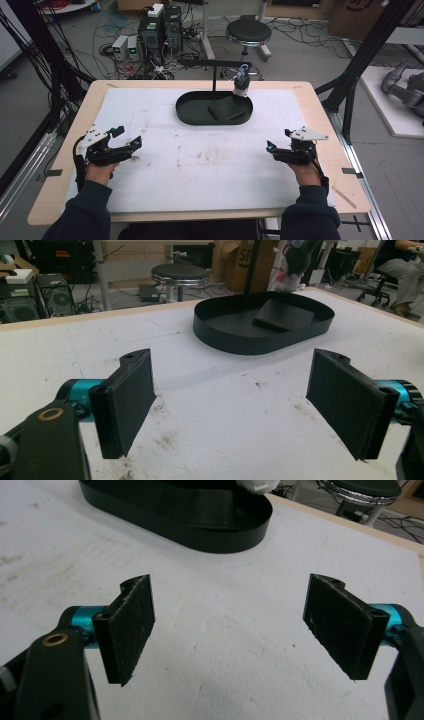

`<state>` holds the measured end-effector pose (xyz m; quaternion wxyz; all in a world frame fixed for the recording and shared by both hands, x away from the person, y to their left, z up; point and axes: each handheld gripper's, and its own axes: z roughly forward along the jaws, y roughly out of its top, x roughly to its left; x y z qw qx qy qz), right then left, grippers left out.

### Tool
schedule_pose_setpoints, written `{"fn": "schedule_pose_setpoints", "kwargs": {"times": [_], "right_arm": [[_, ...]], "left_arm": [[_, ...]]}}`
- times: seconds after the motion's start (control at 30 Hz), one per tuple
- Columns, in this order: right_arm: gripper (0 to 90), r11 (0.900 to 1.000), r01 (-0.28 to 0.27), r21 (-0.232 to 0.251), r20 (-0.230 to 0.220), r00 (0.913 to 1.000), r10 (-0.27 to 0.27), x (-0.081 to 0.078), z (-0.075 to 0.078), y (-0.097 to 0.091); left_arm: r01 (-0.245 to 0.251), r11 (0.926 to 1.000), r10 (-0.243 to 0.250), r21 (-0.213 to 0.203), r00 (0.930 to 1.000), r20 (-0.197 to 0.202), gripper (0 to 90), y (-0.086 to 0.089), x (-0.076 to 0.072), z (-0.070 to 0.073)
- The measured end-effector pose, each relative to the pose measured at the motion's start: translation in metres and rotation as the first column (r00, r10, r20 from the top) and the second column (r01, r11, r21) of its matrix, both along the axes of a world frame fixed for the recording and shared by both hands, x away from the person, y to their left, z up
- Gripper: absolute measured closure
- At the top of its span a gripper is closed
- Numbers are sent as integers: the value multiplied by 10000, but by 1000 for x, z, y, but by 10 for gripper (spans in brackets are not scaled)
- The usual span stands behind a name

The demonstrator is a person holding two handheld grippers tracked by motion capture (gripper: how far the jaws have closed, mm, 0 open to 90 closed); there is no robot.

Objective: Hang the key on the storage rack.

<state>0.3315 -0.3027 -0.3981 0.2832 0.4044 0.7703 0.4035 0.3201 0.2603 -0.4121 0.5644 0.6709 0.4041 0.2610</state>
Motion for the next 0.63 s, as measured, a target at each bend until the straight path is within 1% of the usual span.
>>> {"fn": "schedule_pose_setpoints", "kwargs": {"times": [0.1,0.3,0.43,0.5,0.63], "right_arm": [[211,9998,-45,-190,-42,10000,44,0,-2,0],[211,9998,-46,-171,-47,10000,46,-2,-2,0],[211,9999,-3,-166,-227,9997,-1,-1,-6,0],[211,9996,-29,-266,-318,9995,20,0,-8,0],[211,9996,-28,-267,-364,9993,19,1,-9,0]], "left_arm": [[17,10000,-17,33,10000,9,189,-1,0,0],[44,10000,-44,17,10000,-7,189,-1,1,-1],[42,10000,-42,67,10000,-53,189,-1,2,-1],[20,10000,-20,16,10000,-56,189,-2,2,-2],[60,9999,-59,95,9999,-84,189,-2,2,-2]]}}
